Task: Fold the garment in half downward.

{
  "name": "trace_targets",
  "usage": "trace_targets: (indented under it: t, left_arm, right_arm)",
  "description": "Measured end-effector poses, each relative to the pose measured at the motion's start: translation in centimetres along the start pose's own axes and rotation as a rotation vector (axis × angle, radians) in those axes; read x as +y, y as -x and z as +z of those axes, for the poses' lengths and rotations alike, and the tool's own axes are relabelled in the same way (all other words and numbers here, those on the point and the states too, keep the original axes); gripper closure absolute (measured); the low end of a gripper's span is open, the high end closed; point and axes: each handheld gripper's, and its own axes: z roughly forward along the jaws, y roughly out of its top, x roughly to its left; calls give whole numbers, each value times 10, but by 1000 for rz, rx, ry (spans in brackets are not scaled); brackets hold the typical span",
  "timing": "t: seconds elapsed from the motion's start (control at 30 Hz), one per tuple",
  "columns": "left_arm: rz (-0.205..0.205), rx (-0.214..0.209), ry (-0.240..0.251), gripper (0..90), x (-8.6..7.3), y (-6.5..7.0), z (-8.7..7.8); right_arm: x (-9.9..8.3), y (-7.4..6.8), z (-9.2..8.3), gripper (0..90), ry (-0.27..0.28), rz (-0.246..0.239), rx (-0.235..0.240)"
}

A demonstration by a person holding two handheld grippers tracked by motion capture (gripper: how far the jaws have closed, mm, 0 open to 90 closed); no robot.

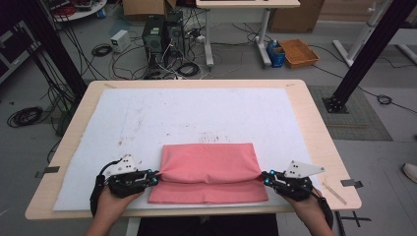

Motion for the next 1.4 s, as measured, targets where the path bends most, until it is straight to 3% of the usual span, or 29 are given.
trace_targets:
  t: [0.27, 0.53, 1.0, 1.13, 1.17, 1.2, 1.23, 1.27, 1.33, 1.4]
  left_arm:
    - [16, -48, 22, 807, -11, 14, -15]
    - [22, -68, 5, 807, -21, 18, -17]
    - [32, -80, -20, 806, -27, 25, -20]
    - [20, -62, -8, 702, -26, 26, -19]
    - [17, -46, 2, 538, -25, 27, -19]
    - [22, -29, 7, 538, -24, 27, -19]
    - [34, -14, 14, 447, -24, 27, -20]
    - [35, -4, 21, 447, -24, 27, -20]
    - [17, 5, 35, 398, -23, 25, -21]
    - [9, 10, 47, 366, -22, 24, -23]
  right_arm:
    - [-8, -17, -15, 857, 1, -27, 16]
    - [-14, -29, -26, 856, 1, -48, 23]
    - [-20, -35, -29, 856, -16, -60, 30]
    - [-23, -36, -27, 812, -25, -42, 43]
    - [-23, -35, -28, 701, -24, -29, 44]
    - [-23, -35, -28, 701, -24, -29, 44]
    - [-23, -33, -29, 597, -16, -3, 40]
    - [-23, -33, -29, 597, -16, -3, 40]
    - [-21, -31, -31, 506, -7, 2, 21]
    - [-18, -29, -34, 494, 9, 10, 18]
